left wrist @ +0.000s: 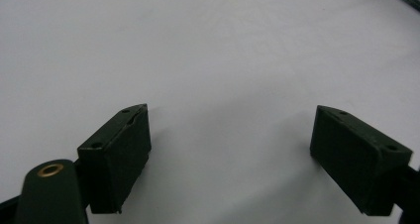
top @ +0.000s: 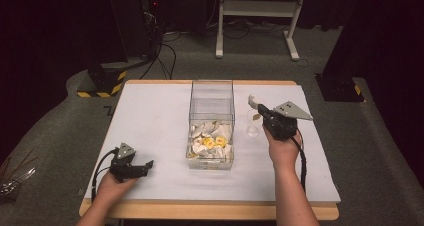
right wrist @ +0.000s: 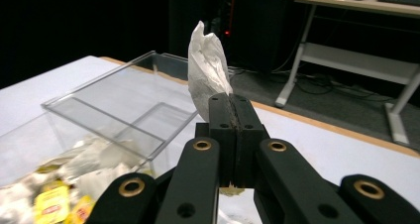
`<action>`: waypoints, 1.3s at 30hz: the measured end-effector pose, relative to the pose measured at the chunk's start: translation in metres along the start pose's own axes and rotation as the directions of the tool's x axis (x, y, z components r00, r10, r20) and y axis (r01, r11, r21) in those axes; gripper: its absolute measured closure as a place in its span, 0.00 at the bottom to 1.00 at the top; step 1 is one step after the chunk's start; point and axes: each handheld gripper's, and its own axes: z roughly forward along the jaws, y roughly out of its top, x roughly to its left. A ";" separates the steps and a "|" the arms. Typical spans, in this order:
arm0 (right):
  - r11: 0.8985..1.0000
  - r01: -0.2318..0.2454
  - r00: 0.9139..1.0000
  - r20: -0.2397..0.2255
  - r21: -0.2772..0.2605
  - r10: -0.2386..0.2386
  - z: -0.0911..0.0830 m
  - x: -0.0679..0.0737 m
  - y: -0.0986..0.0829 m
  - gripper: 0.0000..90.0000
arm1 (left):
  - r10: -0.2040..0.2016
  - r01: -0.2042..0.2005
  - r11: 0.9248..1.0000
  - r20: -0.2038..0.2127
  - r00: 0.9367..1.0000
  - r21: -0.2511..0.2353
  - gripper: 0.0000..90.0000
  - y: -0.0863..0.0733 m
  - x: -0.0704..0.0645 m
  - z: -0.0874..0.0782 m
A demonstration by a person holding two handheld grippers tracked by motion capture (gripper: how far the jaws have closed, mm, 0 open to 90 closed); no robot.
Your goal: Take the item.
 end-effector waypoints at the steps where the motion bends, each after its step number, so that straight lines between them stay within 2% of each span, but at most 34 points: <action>1: 1.000 -0.001 1.000 0.004 0.007 0.001 0.003 -0.002 0.001 1.00 | 0.000 0.000 1.000 0.000 1.000 0.000 0.18 0.000 0.000 0.000; 9: 0.998 0.015 0.999 0.039 0.057 -0.017 0.020 -0.007 -0.001 1.00 | 0.000 0.000 1.000 0.000 1.000 0.000 0.18 0.000 0.000 0.000; 17: 0.994 -0.007 0.998 0.057 0.108 0.001 0.030 -0.011 -0.015 1.00 | -0.001 0.001 1.000 0.000 1.000 0.000 0.18 0.000 0.000 0.000; 26: 0.987 -0.040 0.997 0.071 0.153 0.030 0.033 -0.017 -0.034 0.99 | 0.000 0.000 1.000 0.001 1.000 0.000 0.18 0.000 0.000 0.000; 28: 0.985 -0.049 0.997 0.069 0.164 0.038 0.035 -0.018 -0.037 0.91 | 0.000 0.000 1.000 0.000 1.000 0.000 0.18 0.000 0.000 0.000; 34: 0.986 -0.046 0.997 0.064 0.163 0.036 0.033 -0.016 -0.037 0.87 | 0.000 0.000 1.000 0.000 1.000 0.000 0.18 0.000 0.000 0.000; 39: 0.985 -0.056 0.998 0.050 0.164 0.048 0.029 -0.013 -0.035 0.75 | 0.000 0.000 1.000 0.001 1.000 0.000 0.18 0.000 0.000 0.000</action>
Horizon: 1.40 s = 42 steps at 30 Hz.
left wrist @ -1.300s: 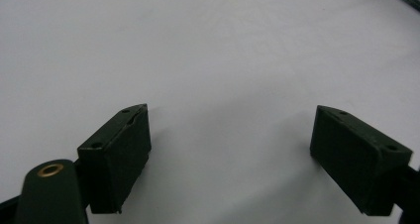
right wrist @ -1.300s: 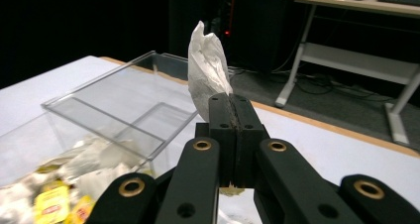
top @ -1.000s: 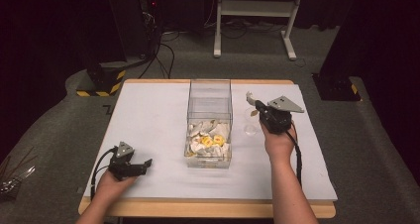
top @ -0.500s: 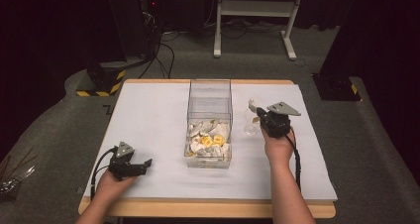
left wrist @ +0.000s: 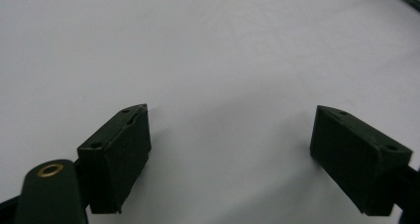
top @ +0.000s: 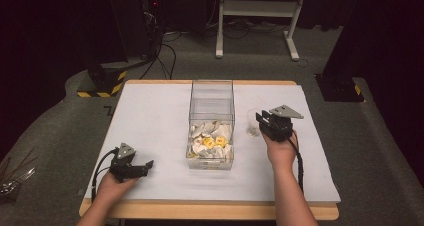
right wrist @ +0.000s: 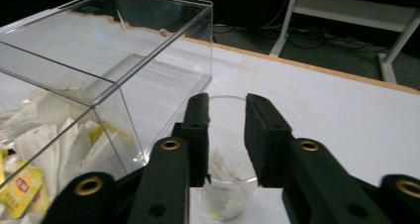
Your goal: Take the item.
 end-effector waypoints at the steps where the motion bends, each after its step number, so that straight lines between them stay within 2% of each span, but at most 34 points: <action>1: 1.000 -0.002 1.000 -0.007 0.003 0.002 -0.001 0.001 0.000 0.72 | -0.001 0.001 1.000 0.000 1.000 0.000 0.18 0.000 0.000 0.000; 9: 1.000 -0.007 1.000 -0.016 0.023 0.008 -0.006 0.009 -0.001 0.38 | 0.001 -0.001 1.000 -0.001 1.000 0.000 0.18 0.000 0.000 0.000; 14: 0.999 -0.014 1.000 0.016 0.036 0.014 -0.009 0.014 -0.005 0.15 | 0.001 -0.001 1.000 -0.001 1.000 0.000 0.18 0.000 0.000 0.000; 15: 0.999 -0.014 1.000 0.027 0.040 0.013 -0.009 0.015 -0.006 0.13 | 0.001 -0.001 1.000 0.000 1.000 0.000 0.18 0.000 0.000 0.000; 21: 0.998 -0.035 0.999 0.021 0.057 0.034 -0.015 0.019 -0.015 0.11 | 0.000 0.000 1.000 0.000 1.000 0.000 0.18 0.000 0.000 0.000; 30: 0.996 -0.040 0.999 0.015 0.084 0.039 -0.025 0.021 -0.034 0.11 | 0.000 0.000 1.000 0.001 1.000 0.001 0.18 0.000 0.000 0.000; 42: 0.984 -0.055 0.998 0.040 0.171 0.049 -0.037 0.016 -0.078 0.10 | 0.001 -0.001 1.000 0.000 1.000 0.001 0.18 0.000 0.000 0.000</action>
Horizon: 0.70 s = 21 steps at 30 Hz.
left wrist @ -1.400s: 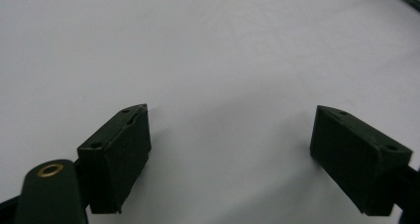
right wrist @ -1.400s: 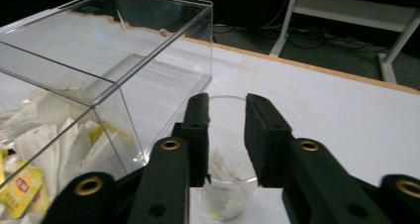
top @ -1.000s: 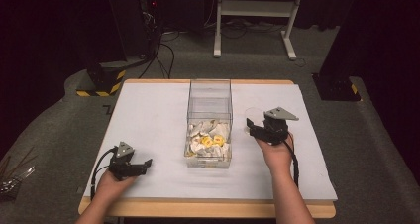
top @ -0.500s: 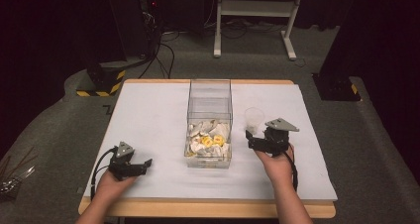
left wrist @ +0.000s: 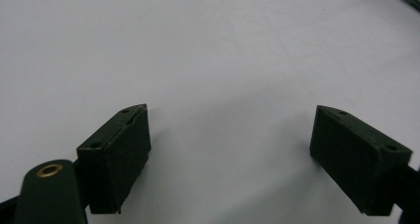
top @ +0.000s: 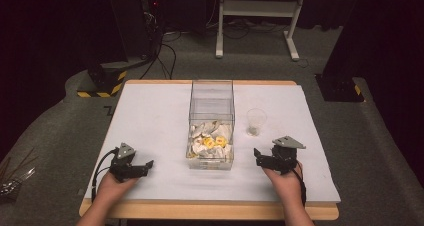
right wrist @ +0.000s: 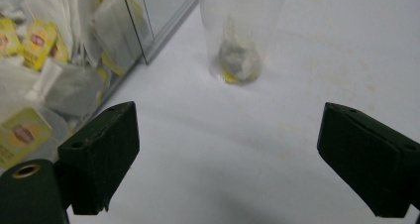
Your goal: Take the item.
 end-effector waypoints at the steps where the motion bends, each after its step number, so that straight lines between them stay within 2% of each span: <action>1: 1.000 0.000 1.000 0.003 0.009 0.000 0.000 -0.001 -0.003 0.10 | 0.001 -0.001 1.000 0.000 1.000 0.000 0.18 0.000 0.000 0.000; 13: 0.994 0.002 0.999 0.036 0.108 -0.006 -0.001 -0.009 -0.032 0.10 | -0.001 0.001 1.000 0.000 1.000 0.000 0.18 0.000 0.000 0.000; 15: 0.992 0.003 0.999 0.045 0.125 -0.009 -0.001 -0.011 -0.035 0.10 | -0.001 0.001 1.000 0.000 1.000 0.000 0.18 0.000 0.000 0.000; 17: 0.987 -0.004 0.998 0.062 0.163 -0.006 0.001 -0.012 -0.040 0.10 | 0.000 0.000 1.000 0.000 1.000 0.000 0.18 0.000 0.000 0.000; 21: 0.988 -0.013 0.997 0.080 0.153 0.001 0.001 -0.010 -0.042 0.10 | -0.002 0.002 1.000 0.001 1.000 0.001 0.18 0.000 0.000 0.000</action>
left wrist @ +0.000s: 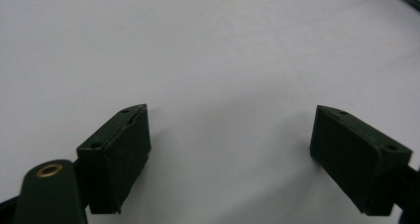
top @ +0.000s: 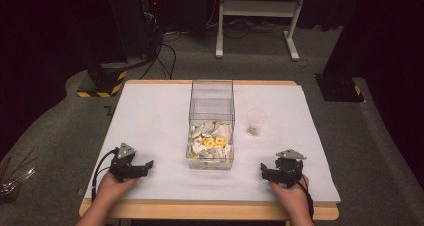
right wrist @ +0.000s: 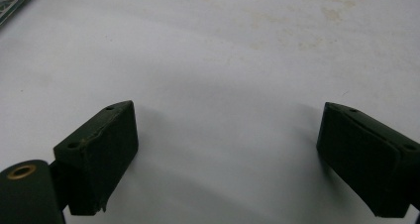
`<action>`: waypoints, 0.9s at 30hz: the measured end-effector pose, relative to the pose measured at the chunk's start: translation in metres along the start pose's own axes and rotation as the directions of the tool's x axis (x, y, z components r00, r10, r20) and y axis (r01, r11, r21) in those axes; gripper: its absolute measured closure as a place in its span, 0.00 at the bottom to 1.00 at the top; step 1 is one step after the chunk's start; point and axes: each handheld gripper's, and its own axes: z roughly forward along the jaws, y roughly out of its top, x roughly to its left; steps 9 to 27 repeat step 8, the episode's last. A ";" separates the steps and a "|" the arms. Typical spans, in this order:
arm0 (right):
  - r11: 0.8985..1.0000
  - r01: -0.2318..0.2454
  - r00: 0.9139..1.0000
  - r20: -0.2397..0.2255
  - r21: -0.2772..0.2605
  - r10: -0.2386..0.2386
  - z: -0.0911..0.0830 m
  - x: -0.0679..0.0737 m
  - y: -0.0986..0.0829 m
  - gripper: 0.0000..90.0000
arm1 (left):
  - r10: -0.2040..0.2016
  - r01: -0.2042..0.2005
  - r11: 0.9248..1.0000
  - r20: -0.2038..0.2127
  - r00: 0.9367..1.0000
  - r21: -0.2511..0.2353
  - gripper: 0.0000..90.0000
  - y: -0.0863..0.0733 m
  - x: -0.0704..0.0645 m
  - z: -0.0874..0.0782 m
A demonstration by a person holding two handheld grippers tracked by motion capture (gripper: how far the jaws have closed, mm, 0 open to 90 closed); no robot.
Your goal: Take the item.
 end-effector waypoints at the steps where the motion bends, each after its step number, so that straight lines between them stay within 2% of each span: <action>1: 1.000 0.000 1.000 0.000 -0.004 0.000 0.000 0.000 -0.001 0.10 | 0.000 0.000 1.000 0.000 1.000 0.000 0.18 0.000 0.000 0.000; 27: 1.000 0.002 1.000 0.003 -0.012 -0.002 0.000 0.000 -0.001 0.10 | 0.003 -0.003 1.000 -0.001 1.000 0.002 0.18 0.000 0.000 0.000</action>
